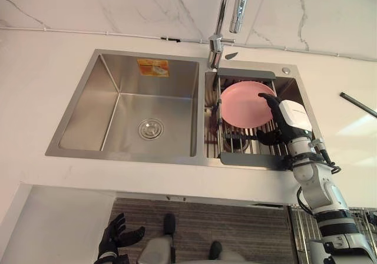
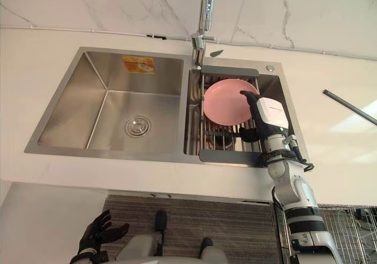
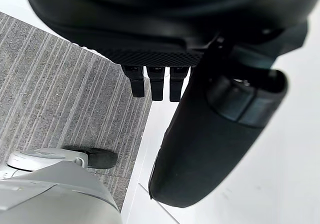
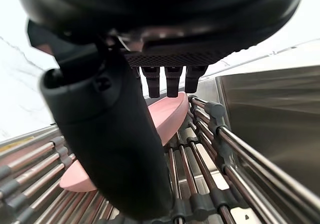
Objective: Walk over to the sink, pick up the cup, carry it to the dishwasher, place the cup inside the dishwasher, then close the dishwasher door
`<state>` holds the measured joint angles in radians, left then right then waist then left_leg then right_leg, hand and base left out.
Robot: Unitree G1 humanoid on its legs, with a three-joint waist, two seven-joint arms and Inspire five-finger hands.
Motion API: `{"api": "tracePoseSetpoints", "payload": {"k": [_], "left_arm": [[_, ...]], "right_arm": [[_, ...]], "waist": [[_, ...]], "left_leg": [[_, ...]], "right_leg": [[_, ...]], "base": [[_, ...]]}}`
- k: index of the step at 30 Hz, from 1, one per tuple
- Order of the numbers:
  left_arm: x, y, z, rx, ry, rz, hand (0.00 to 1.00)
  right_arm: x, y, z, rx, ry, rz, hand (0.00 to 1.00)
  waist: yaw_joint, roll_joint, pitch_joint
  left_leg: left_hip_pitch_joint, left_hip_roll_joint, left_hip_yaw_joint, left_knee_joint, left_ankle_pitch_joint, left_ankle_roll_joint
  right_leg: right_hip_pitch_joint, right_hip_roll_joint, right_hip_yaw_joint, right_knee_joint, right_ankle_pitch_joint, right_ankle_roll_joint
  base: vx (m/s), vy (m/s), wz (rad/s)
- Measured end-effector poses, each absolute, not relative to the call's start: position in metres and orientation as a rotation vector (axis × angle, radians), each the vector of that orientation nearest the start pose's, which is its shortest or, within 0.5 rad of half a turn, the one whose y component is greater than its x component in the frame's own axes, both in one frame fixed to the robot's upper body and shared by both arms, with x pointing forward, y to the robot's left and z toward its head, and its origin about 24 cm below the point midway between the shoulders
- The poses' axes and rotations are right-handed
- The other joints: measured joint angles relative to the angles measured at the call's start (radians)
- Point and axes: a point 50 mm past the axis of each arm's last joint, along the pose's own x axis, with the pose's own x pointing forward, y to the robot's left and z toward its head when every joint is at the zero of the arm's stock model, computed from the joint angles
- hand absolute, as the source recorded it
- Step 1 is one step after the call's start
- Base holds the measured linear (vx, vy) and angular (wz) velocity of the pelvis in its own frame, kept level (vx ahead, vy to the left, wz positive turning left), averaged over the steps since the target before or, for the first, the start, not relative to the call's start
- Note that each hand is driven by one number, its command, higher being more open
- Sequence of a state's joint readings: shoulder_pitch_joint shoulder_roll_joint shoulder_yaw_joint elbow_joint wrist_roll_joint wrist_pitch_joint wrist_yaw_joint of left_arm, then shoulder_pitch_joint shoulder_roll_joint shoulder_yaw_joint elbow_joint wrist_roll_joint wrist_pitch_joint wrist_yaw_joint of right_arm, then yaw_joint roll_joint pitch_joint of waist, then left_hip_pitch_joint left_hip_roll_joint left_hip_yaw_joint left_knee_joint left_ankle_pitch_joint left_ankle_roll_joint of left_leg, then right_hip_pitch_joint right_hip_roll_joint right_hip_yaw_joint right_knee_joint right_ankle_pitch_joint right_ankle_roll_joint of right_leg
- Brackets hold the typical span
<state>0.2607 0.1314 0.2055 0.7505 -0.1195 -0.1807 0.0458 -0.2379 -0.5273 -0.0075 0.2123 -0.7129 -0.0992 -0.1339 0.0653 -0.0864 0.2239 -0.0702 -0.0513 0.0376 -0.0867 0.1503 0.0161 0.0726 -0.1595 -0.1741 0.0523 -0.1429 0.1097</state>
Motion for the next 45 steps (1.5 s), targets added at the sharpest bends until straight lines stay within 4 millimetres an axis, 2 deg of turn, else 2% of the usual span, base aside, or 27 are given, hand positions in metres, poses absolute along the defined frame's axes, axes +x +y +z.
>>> {"api": "tracePoseSetpoints", "payload": {"k": [3,4,11,16,28,35,41,45], "left_arm": [[0.091,0.243,-0.128,-0.010,0.790,0.410,0.90],[0.091,0.243,-0.128,-0.011,0.790,0.409,0.90],[0.093,0.233,-0.130,-0.033,0.792,0.389,0.90],[0.093,0.232,-0.130,-0.039,0.790,0.391,0.90],[0.095,0.230,-0.130,-0.035,0.789,0.376,0.90],[0.097,0.230,-0.129,-0.036,0.781,0.374,0.90],[0.098,0.230,-0.128,-0.035,0.774,0.374,0.90],[0.097,0.230,-0.128,-0.034,0.775,0.375,0.90]], "right_arm": [[0.298,-0.246,0.104,-1.254,-0.198,-0.141,0.90],[0.299,-0.247,0.105,-1.260,-0.201,-0.144,0.30],[0.301,-0.247,0.113,-1.292,-0.241,-0.194,0.30],[0.308,-0.246,0.127,-1.282,-0.297,-0.254,0.30],[0.305,-0.244,0.126,-1.241,-0.300,-0.273,0.30],[0.292,-0.237,0.136,-1.194,-0.374,-0.276,0.30],[0.274,-0.226,0.168,-1.091,-0.560,-0.336,0.30],[0.263,-0.222,0.166,-1.072,-0.588,-0.335,0.30]], "waist": [[0.000,0.007,0.009],[0.000,0.007,0.009],[-0.002,0.015,0.014],[-0.001,0.023,0.021],[0.001,0.023,0.023],[-0.006,0.023,0.023],[-0.023,0.021,0.019],[-0.029,0.017,0.013]], "left_leg": [[-0.003,0.000,0.000,0.000,0.000,0.000],[-0.006,0.000,0.000,0.000,0.000,0.000],[-0.008,0.000,-0.004,0.000,0.001,0.001],[-0.014,-0.002,-0.014,0.000,0.001,0.001],[-0.010,0.006,-0.016,0.000,-0.001,-0.001],[0.001,0.013,0.000,0.000,0.000,-0.001],[0.021,0.017,0.006,-0.001,-0.001,-0.002],[0.033,0.018,0.015,-0.001,-0.001,-0.002]], "right_leg": [[-0.004,0.000,0.000,0.002,0.000,0.001],[-0.007,0.000,0.000,0.002,0.000,0.001],[-0.008,0.001,-0.002,0.002,-0.001,0.002],[-0.008,0.001,-0.013,0.002,-0.003,0.004],[-0.012,0.005,-0.009,0.023,-0.004,0.001],[-0.012,0.010,0.007,0.030,-0.005,-0.002],[0.005,0.011,0.012,0.030,-0.005,-0.003],[0.012,0.011,0.021,0.030,-0.005,-0.003]], "base": [[-0.01,0.001,0.00],[0.00,0.000,0.00],[0.00,0.000,0.00],[0.00,-0.002,0.05],[0.00,-0.003,0.00],[-0.02,-0.003,-0.07],[-0.02,-0.001,-0.02],[-0.02,0.000,-0.07]]}}
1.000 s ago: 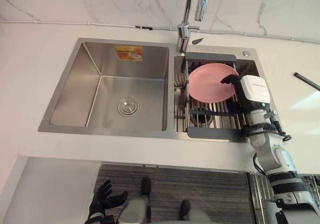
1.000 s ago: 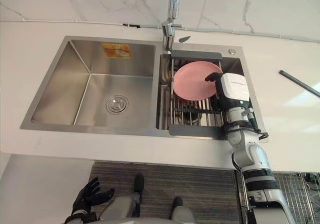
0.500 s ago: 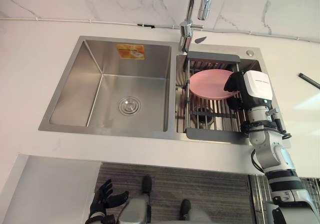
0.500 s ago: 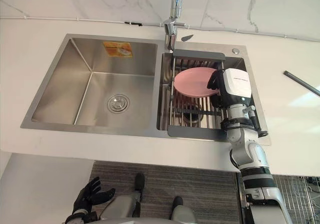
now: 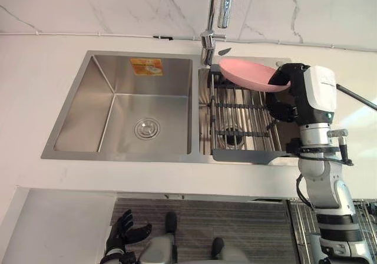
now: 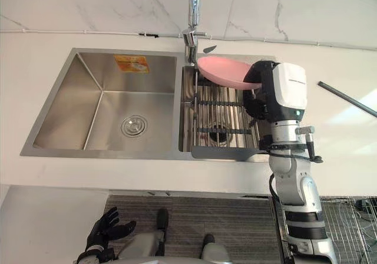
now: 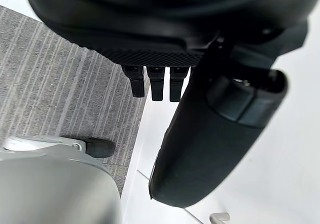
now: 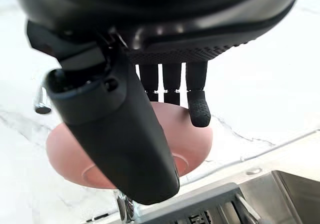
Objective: Walk over to the sink, pick up the cup, carry it to the dishwasher, place the cup inside the dishwasher, then close the dishwasher door
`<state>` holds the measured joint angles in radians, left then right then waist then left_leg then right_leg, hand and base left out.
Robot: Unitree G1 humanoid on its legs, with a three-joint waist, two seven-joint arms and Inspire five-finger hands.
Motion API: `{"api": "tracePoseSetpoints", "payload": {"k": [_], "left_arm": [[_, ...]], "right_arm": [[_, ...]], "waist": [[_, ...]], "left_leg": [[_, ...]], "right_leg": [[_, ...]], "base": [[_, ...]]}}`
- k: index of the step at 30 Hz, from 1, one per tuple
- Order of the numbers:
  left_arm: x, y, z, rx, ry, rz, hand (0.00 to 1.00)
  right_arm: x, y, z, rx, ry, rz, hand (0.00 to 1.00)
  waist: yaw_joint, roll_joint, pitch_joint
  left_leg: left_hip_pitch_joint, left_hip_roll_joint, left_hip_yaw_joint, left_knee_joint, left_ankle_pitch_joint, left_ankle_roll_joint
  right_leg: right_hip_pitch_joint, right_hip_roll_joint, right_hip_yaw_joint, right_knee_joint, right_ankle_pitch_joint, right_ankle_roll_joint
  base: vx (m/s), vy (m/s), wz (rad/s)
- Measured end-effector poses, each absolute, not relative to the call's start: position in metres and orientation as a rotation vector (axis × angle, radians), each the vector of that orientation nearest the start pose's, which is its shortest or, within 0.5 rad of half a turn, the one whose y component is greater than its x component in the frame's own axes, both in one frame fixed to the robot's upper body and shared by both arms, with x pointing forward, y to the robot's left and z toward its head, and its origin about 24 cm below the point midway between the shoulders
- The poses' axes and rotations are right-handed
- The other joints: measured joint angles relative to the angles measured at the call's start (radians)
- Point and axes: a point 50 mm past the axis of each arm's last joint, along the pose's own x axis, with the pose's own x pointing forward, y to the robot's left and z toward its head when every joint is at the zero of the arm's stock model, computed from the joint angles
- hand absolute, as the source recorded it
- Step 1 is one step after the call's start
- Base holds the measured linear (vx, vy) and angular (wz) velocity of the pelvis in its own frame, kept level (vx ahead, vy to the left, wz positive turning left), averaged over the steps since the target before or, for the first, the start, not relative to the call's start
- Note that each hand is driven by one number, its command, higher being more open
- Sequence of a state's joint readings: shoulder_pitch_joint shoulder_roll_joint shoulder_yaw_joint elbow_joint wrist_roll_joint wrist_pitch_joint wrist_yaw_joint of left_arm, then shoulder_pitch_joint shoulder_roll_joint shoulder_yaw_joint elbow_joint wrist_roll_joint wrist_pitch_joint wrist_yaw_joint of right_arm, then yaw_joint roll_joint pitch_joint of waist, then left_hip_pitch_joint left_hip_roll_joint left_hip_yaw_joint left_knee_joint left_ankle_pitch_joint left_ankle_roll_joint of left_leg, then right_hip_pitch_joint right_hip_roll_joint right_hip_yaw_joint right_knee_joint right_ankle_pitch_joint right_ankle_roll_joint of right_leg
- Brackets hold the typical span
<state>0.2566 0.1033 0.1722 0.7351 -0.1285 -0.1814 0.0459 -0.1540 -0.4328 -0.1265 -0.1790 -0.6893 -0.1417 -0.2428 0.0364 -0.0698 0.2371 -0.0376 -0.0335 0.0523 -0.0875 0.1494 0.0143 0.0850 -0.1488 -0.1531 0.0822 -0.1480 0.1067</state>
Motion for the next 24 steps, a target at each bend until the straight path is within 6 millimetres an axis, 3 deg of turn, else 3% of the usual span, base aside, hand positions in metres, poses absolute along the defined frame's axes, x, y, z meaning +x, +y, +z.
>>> {"api": "tracePoseSetpoints", "payload": {"k": [5,9,17,19,20,21,24], "left_arm": [[0.096,0.231,-0.129,-0.029,0.782,0.376,0.90],[0.094,0.232,-0.130,-0.028,0.792,0.376,0.90],[0.101,0.231,-0.128,-0.028,0.777,0.365,0.90],[0.107,0.230,-0.127,-0.028,0.764,0.362,0.90],[0.108,0.231,-0.127,-0.027,0.760,0.363,0.90],[0.107,0.230,-0.127,-0.029,0.763,0.365,0.90],[0.104,0.232,-0.128,-0.034,0.773,0.377,0.90]], "right_arm": [[0.249,-0.230,0.150,-1.045,-0.518,-0.363,0.30],[0.241,-0.230,0.151,-1.020,-0.525,-0.362,0.30],[0.216,-0.235,0.176,-1.037,-0.642,-0.441,0.30],[0.215,-0.234,0.178,-1.030,-0.658,-0.449,0.30],[0.217,-0.233,0.177,-1.022,-0.660,-0.442,0.30],[0.219,-0.232,0.178,-1.020,-0.666,-0.439,0.30],[0.219,-0.231,0.182,-1.016,-0.689,-0.448,0.30]], "waist": [[-0.008,-0.008,-0.024],[-0.024,-0.008,-0.040],[-0.054,-0.010,-0.060],[-0.055,-0.009,-0.059],[-0.034,-0.004,-0.056],[-0.027,0.002,-0.053],[-0.031,0.012,-0.046]], "left_leg": [[0.017,0.005,0.025,0.000,-0.001,-0.002],[0.028,0.013,0.038,0.000,-0.003,-0.004],[-0.030,0.017,0.007,0.046,-0.012,-0.011],[-0.115,0.019,-0.019,0.207,-0.085,-0.014],[-0.156,0.028,-0.084,0.327,-0.160,-0.036],[-0.166,0.033,-0.114,0.374,-0.193,-0.041],[-0.208,0.057,-0.080,0.486,-0.278,-0.046]], "right_leg": [[0.002,0.003,0.026,0.004,0.002,-0.002],[0.005,0.008,0.040,0.004,0.004,-0.004],[-0.016,0.017,0.012,0.004,0.013,-0.008],[-0.030,0.020,0.019,0.008,0.021,-0.009],[-0.038,0.034,0.053,0.016,0.022,-0.011],[-0.040,0.044,0.074,0.021,0.022,-0.011],[-0.094,0.063,0.170,0.051,0.020,-0.011]], "base": [[-0.03,0.000,-0.14],[-0.03,-0.002,-0.12],[-0.02,-0.011,0.11],[-0.01,0.024,-0.12],[-0.02,0.035,-0.56],[-0.03,0.057,-0.80],[-0.06,0.116,-1.01]]}}
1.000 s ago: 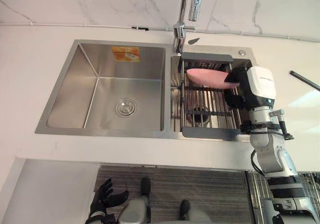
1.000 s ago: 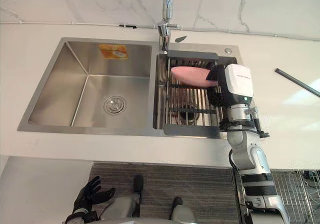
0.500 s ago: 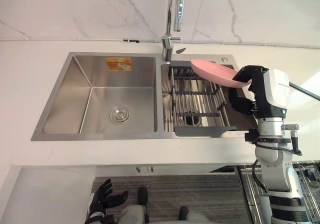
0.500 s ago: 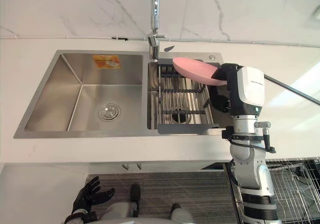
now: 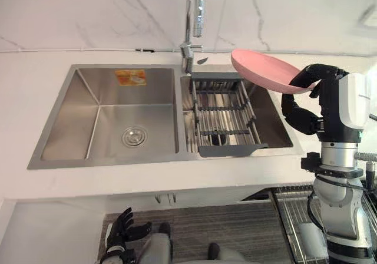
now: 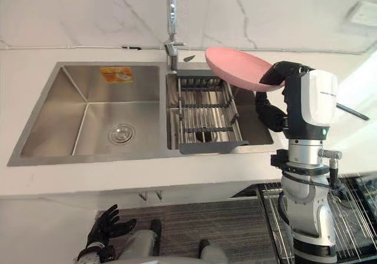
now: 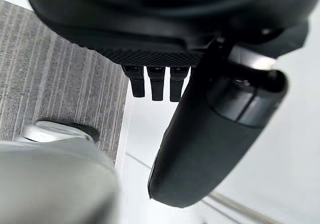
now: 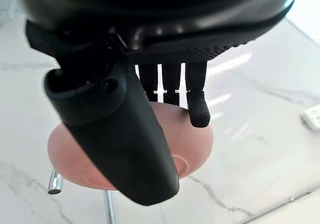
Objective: Walk over to the sink, pick up the cup, carry it to the dishwasher, place the cup inside the dishwasher, then close the dishwasher door
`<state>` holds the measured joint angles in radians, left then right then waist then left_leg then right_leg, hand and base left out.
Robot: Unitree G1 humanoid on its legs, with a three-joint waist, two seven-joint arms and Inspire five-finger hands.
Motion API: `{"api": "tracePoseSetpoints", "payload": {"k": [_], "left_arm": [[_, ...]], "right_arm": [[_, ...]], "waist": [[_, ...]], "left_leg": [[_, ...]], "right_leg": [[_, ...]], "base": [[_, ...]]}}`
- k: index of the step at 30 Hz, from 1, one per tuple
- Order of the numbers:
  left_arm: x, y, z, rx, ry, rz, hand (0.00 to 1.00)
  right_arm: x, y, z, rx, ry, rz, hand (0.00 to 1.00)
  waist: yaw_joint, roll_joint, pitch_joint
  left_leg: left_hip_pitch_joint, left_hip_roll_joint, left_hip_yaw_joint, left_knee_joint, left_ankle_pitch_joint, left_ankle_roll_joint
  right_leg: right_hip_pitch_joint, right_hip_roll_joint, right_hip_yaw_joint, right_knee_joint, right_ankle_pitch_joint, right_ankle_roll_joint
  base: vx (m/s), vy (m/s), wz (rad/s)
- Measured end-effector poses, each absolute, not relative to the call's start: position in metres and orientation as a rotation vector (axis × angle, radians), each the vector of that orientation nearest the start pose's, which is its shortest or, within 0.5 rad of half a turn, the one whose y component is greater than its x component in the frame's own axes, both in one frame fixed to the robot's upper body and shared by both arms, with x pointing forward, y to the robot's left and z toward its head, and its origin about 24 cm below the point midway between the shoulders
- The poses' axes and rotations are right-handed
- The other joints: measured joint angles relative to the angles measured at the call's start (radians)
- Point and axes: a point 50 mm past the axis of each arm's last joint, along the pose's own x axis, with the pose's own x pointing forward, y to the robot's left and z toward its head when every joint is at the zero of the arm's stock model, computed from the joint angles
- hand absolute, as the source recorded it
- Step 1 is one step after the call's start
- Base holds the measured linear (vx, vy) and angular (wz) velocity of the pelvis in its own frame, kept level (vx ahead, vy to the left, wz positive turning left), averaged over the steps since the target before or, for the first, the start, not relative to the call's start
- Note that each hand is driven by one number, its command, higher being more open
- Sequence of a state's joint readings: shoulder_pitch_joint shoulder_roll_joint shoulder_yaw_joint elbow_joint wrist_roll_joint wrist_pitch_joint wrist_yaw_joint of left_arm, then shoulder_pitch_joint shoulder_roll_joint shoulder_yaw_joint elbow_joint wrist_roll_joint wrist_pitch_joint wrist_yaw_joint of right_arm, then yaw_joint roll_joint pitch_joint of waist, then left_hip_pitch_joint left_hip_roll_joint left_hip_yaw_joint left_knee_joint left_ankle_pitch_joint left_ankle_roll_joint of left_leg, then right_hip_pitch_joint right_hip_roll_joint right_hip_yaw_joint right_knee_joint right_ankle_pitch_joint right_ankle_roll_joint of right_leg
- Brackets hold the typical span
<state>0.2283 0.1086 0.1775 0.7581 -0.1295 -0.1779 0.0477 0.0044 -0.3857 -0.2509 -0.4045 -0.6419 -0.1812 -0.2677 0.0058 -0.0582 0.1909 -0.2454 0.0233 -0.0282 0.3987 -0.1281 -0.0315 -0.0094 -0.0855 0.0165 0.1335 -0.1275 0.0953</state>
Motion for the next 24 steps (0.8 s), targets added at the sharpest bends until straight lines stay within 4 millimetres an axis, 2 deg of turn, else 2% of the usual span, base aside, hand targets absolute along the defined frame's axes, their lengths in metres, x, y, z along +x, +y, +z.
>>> {"api": "tracePoseSetpoints", "payload": {"k": [2,3,5,6,7,8,9,10,11,12,14,17,23,24], "left_arm": [[0.099,0.234,-0.129,-0.043,0.782,0.396,0.90],[0.098,0.234,-0.129,-0.047,0.781,0.403,0.90],[0.094,0.240,-0.130,-0.053,0.790,0.455,0.90],[0.091,0.243,-0.130,-0.061,0.796,0.482,0.90],[0.087,0.249,-0.131,-0.069,0.804,0.522,0.90],[0.083,0.254,-0.131,-0.064,0.816,0.540,0.90],[0.082,0.255,-0.131,-0.069,0.821,0.556,0.90],[0.079,0.255,-0.132,-0.071,0.828,0.561,0.90],[0.077,0.254,-0.133,-0.076,0.832,0.566,0.90],[0.076,0.253,-0.133,-0.084,0.834,0.572,0.90],[0.067,0.252,-0.135,-0.088,0.856,0.580,0.90],[0.057,0.250,-0.137,-0.090,0.885,0.589,0.90],[0.037,0.246,-0.144,-0.101,0.957,0.600,0.90],[0.037,0.245,-0.144,-0.103,0.959,0.600,0.90]], "right_arm": [[0.221,-0.230,0.185,-1.035,-0.698,-0.458,0.30],[0.222,-0.231,0.185,-1.041,-0.693,-0.466,0.30],[0.227,-0.233,0.182,-1.065,-0.657,-0.481,0.30],[0.228,-0.233,0.181,-1.070,-0.649,-0.481,0.30],[0.230,-0.234,0.177,-1.079,-0.626,-0.477,0.30],[0.232,-0.235,0.173,-1.085,-0.609,-0.472,0.30],[0.233,-0.236,0.172,-1.104,-0.601,-0.471,0.30],[0.233,-0.237,0.172,-1.116,-0.599,-0.469,0.30],[0.234,-0.238,0.170,-1.126,-0.589,-0.465,0.30],[0.235,-0.241,0.166,-1.132,-0.564,-0.461,0.30],[0.234,-0.249,0.154,-1.143,-0.493,-0.462,0.30],[0.220,-0.270,0.141,-1.177,-0.386,-0.503,0.30],[0.190,-0.318,0.119,-1.195,-0.152,-0.670,0.30],[0.187,-0.321,0.117,-1.195,-0.131,-0.679,0.30]], "waist": [[-0.001,0.002,0.002],[-0.006,0.006,0.005],[-0.005,0.015,0.010],[-0.003,0.017,0.012],[0.004,0.017,0.012],[0.008,0.017,0.012],[0.010,0.016,0.011],[0.009,0.015,0.011],[0.006,0.019,0.010],[0.005,0.025,0.007],[0.008,0.035,-0.003],[0.003,0.041,-0.019],[-0.023,0.057,-0.039],[-0.025,0.058,-0.041]], "left_leg": [[-0.002,0.009,0.088,0.004,-0.016,0.022],[-0.002,0.010,0.110,0.004,-0.021,0.027],[0.007,0.032,0.198,0.005,-0.041,0.047],[0.009,0.042,0.223,0.006,-0.037,0.067],[0.016,0.060,0.257,0.008,-0.039,0.074],[0.026,0.071,0.280,0.008,-0.042,0.074],[0.031,0.077,0.297,0.009,-0.045,0.069],[0.032,0.078,0.303,0.010,-0.047,0.064],[0.034,0.083,0.310,0.011,-0.048,0.054],[0.041,0.092,0.314,0.006,-0.045,0.045],[0.063,0.106,0.323,-0.012,-0.040,0.032],[0.087,0.113,0.341,-0.051,-0.028,0.019],[0.143,0.092,0.309,-0.085,-0.028,0.019],[0.143,0.090,0.308,-0.085,-0.028,0.019]], "right_leg": [[-0.062,-0.006,0.096,0.019,0.004,-0.003],[-0.070,-0.015,0.098,0.020,0.006,-0.008],[-0.099,-0.067,0.011,0.035,0.028,-0.053],[-0.117,-0.077,-0.022,0.064,0.027,-0.051],[-0.139,-0.084,-0.092,0.148,0.016,-0.049],[-0.135,-0.084,-0.154,0.209,-0.017,-0.055],[-0.118,-0.084,-0.210,0.211,-0.040,-0.061],[-0.109,-0.086,-0.227,0.186,-0.043,-0.052],[-0.094,-0.080,-0.228,0.142,-0.030,-0.016],[-0.081,-0.065,-0.220,0.103,-0.011,0.000],[-0.039,-0.034,-0.209,0.020,0.028,-0.010],[0.001,-0.012,-0.187,-0.082,0.083,-0.014],[0.062,-0.016,-0.180,-0.127,0.097,-0.008],[0.062,-0.017,-0.179,-0.128,0.098,-0.007]], "base": [[-0.06,0.159,-1.33],[-0.06,0.163,-1.11],[-0.04,0.189,-1.07],[-0.02,0.138,-1.01],[0.02,0.063,-0.84],[0.03,0.010,-0.83],[0.04,-0.019,-0.57],[0.02,-0.068,-0.39],[0.01,-0.087,-0.28],[0.01,-0.107,-0.27],[0.03,-0.085,-0.31],[0.08,-0.059,-0.29],[0.06,-0.008,-0.05],[-0.04,0.024,0.03]]}}
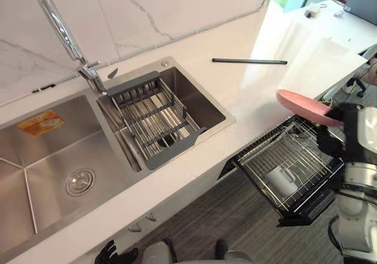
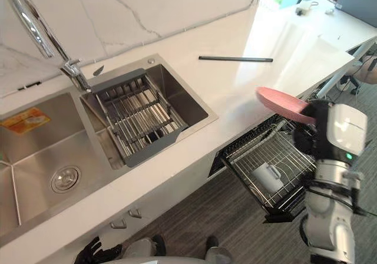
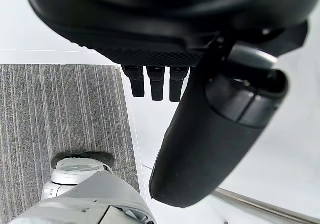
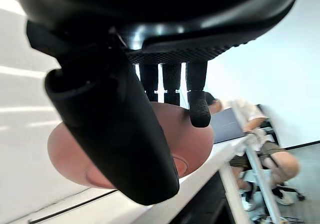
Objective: Walk over to the sink, pick up the cup, carry it to the dishwasher, place the cup inside the dishwasher, then close the dishwasher door
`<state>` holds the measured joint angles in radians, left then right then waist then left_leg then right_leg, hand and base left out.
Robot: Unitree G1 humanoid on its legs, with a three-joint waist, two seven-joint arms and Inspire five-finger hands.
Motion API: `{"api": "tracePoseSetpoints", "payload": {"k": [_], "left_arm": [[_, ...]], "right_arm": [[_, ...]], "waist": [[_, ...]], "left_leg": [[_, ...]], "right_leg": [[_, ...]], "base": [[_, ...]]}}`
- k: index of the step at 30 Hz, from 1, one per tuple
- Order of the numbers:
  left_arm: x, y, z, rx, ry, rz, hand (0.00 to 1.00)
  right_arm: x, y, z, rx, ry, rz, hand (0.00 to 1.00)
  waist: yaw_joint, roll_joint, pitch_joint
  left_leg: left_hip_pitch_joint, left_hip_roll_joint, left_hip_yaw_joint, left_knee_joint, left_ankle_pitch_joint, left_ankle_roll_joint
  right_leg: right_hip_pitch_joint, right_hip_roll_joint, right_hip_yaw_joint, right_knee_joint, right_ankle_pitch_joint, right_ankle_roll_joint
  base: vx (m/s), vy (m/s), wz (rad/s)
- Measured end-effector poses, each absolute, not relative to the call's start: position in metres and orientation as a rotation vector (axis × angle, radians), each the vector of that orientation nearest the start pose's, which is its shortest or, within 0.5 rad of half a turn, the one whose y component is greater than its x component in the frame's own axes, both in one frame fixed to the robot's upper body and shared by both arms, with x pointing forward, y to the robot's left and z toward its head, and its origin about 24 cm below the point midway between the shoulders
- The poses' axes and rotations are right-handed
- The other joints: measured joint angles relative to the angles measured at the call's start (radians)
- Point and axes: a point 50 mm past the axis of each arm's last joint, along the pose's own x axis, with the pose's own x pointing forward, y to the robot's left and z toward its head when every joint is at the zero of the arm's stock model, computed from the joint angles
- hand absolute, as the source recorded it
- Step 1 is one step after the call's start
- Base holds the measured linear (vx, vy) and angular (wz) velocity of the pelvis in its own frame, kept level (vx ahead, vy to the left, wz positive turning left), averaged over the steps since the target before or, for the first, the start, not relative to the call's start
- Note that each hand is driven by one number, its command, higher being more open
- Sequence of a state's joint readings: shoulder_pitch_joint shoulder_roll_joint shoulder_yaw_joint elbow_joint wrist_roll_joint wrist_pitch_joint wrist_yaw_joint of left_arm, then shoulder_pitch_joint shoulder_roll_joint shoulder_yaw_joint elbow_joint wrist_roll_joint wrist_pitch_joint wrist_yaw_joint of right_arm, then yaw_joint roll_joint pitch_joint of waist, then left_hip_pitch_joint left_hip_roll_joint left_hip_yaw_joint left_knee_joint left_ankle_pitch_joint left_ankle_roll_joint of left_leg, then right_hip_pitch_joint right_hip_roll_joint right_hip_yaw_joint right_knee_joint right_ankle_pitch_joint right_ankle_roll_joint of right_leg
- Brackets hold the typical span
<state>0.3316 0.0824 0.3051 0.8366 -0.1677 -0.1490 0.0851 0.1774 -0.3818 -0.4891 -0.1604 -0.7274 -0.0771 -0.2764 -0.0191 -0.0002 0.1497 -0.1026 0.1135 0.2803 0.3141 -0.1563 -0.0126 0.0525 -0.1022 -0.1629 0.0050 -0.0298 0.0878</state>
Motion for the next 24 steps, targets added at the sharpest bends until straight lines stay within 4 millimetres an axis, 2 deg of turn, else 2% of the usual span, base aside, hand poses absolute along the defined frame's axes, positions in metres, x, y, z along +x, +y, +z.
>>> {"api": "tracePoseSetpoints", "payload": {"k": [2,6,10,11,13,17,20,21,24], "left_arm": [[0.037,0.244,-0.145,-0.109,0.962,0.590,0.90],[0.038,0.242,-0.145,-0.114,0.959,0.567,0.90],[0.045,0.234,-0.146,-0.121,0.943,0.532,0.90],[0.048,0.230,-0.146,-0.120,0.935,0.514,0.90],[0.051,0.226,-0.146,-0.126,0.925,0.502,0.90],[0.060,0.224,-0.145,-0.131,0.899,0.488,0.90],[0.067,0.223,-0.144,-0.129,0.879,0.479,0.90],[0.073,0.221,-0.143,-0.133,0.859,0.473,0.90],[0.084,0.221,-0.140,-0.152,0.826,0.474,0.90]], "right_arm": [[0.177,-0.332,0.105,-1.194,-0.056,-0.697,0.30],[0.169,-0.340,0.088,-1.167,0.038,-0.689,0.30],[0.164,-0.350,0.079,-1.121,0.096,-0.717,0.30],[0.165,-0.353,0.079,-1.113,0.104,-0.735,0.30],[0.171,-0.358,0.081,-1.085,0.105,-0.752,0.30],[0.185,-0.366,0.087,-1.049,0.090,-0.776,0.30],[0.198,-0.371,0.098,-1.036,0.053,-0.793,0.30],[0.205,-0.375,0.106,-1.030,0.029,-0.809,0.30],[0.222,-0.380,0.121,-1.023,-0.013,-0.819,0.30]], "waist": [[-0.007,0.007,-0.006],[-0.017,0.022,-0.011],[-0.023,0.062,0.008],[-0.024,0.079,0.021],[-0.028,0.097,0.051],[-0.025,0.121,0.099],[-0.028,0.123,0.137],[-0.030,0.131,0.158],[-0.030,0.125,0.198]], "left_leg": [[0.000,-0.015,-0.024,-0.007,0.008,-0.004],[-0.001,-0.036,-0.031,-0.036,0.032,0.002],[-0.035,-0.056,-0.038,-0.044,0.035,0.006],[-0.045,-0.062,-0.039,-0.045,0.038,0.011],[-0.059,-0.073,-0.037,-0.044,0.042,0.017],[-0.098,-0.092,-0.033,-0.049,0.048,0.027],[-0.116,-0.097,-0.019,-0.051,0.055,0.037],[-0.127,-0.098,-0.013,-0.050,0.060,0.046],[-0.147,-0.099,-0.003,-0.050,0.064,0.052]], "right_leg": [[0.006,-0.006,-0.008,-0.009,0.006,0.006],[0.000,-0.022,-0.017,-0.020,0.018,0.011],[-0.054,-0.043,-0.015,0.018,0.010,0.008],[-0.076,-0.051,-0.010,0.039,0.007,0.013],[-0.106,-0.062,0.001,0.068,0.003,0.017],[-0.180,-0.076,0.034,0.110,0.001,0.022],[-0.216,-0.081,0.053,0.120,0.005,0.030],[-0.232,-0.081,0.062,0.120,0.010,0.037],[-0.264,-0.080,0.085,0.121,0.022,0.045]], "base": [[-0.05,0.019,0.11],[-0.08,0.024,0.09],[-0.10,0.056,0.00],[-0.08,0.067,-0.04],[-0.07,0.071,-0.09],[-0.06,0.069,-0.18],[-0.01,0.029,-0.16],[0.00,0.020,-0.15],[0.01,0.017,-0.24]]}}
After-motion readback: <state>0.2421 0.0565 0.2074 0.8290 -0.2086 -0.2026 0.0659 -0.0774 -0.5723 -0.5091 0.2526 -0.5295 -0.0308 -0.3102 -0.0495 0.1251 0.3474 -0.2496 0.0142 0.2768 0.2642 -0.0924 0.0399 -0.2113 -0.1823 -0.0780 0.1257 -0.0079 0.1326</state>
